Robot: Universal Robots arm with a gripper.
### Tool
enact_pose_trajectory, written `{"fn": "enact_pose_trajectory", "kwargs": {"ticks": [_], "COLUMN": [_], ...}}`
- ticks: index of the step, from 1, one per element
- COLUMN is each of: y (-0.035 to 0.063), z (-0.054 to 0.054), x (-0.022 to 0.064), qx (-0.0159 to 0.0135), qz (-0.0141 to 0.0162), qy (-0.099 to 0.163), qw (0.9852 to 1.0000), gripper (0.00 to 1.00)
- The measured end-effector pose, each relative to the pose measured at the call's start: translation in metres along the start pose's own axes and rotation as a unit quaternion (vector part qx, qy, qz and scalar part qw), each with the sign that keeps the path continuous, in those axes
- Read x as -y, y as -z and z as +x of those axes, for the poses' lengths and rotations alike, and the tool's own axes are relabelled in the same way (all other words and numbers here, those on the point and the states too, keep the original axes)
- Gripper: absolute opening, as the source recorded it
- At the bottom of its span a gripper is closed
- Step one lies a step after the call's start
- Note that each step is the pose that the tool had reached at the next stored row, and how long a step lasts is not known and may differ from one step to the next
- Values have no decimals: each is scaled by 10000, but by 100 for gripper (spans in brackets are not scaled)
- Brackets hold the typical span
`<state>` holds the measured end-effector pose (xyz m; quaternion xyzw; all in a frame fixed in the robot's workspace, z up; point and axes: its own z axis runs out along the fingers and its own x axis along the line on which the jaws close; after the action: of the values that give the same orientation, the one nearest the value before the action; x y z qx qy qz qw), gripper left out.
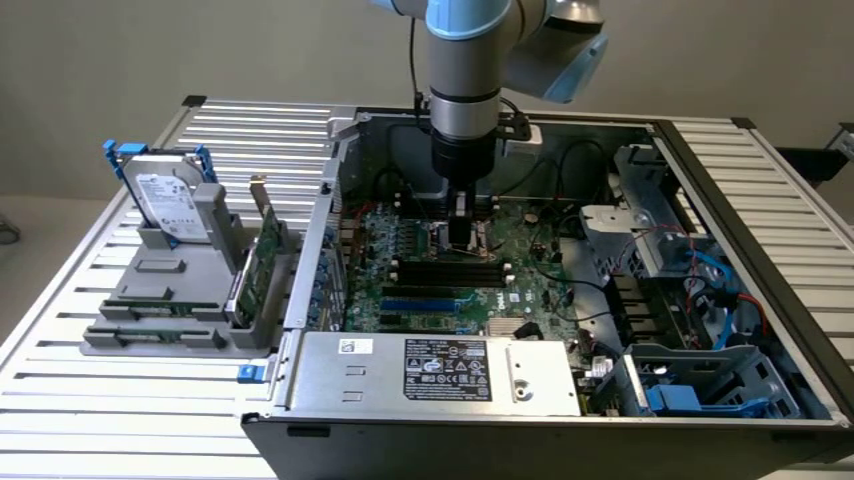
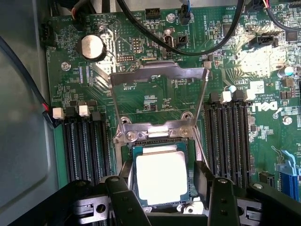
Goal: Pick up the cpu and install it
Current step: 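Place the cpu into insertion slot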
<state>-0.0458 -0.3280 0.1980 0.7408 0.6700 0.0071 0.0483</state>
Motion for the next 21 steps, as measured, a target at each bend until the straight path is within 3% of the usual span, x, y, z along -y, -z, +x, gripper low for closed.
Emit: {"fn": "enact_pose_trajectory", "kwargs": {"ticks": [21], "y": [26], "z": [-1], "x": [-2], "qx": [11], "qz": [-1], "qy": [1], "qw": [10000], "gripper": [62]}}
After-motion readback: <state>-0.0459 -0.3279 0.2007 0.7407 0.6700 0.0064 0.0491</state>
